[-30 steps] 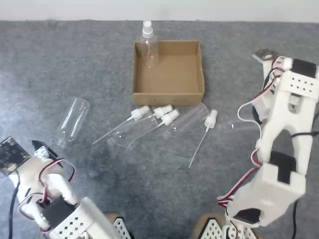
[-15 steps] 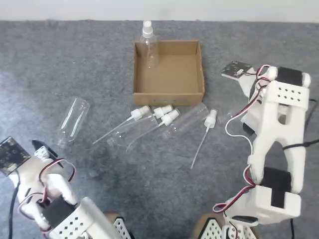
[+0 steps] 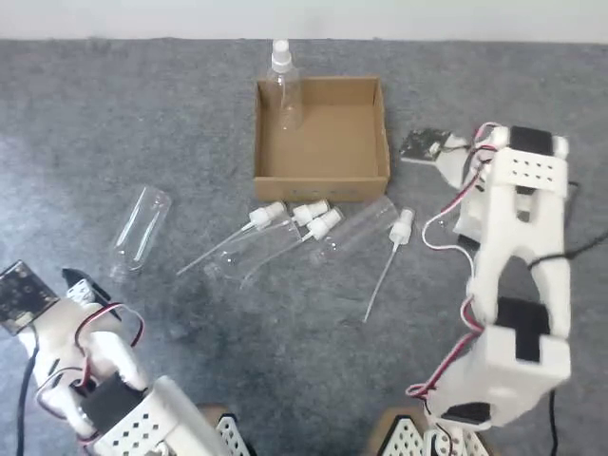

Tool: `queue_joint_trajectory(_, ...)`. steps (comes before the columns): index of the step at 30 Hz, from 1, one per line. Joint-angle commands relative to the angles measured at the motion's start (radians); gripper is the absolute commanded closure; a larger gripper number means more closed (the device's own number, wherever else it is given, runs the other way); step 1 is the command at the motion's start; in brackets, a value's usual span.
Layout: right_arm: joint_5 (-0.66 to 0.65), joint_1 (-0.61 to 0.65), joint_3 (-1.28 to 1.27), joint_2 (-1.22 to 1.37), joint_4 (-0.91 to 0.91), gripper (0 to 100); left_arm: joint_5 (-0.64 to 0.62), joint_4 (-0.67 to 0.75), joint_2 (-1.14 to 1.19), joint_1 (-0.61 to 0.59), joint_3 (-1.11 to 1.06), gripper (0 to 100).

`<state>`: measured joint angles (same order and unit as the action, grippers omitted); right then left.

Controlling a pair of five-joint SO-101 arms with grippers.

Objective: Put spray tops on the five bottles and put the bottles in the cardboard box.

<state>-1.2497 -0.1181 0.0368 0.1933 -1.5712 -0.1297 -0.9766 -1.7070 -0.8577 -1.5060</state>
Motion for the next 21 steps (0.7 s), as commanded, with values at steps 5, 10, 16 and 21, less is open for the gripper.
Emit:
queue_joint_trajectory(5, -0.034, 0.028, 0.106, 0.134, 0.128, 61.4, -0.008, 0.046, -0.02, 0.005, 0.016, 88)
queue_joint_trajectory(10, -0.034, 0.035, 0.163, 0.234, 0.157, 61.4, -0.008, 0.046, -0.02, 0.005, 0.016, 88)
queue_joint_trajectory(16, -0.034, 0.038, 0.229, 0.343, 0.177, 61.5, 0.011, 0.046, -0.02, 0.006, 0.016, 88)
queue_joint_trajectory(21, -0.031, 0.035, 0.278, 0.42, 0.177, 61.7, 0.025, 0.046, -0.02, 0.006, 0.016, 88)
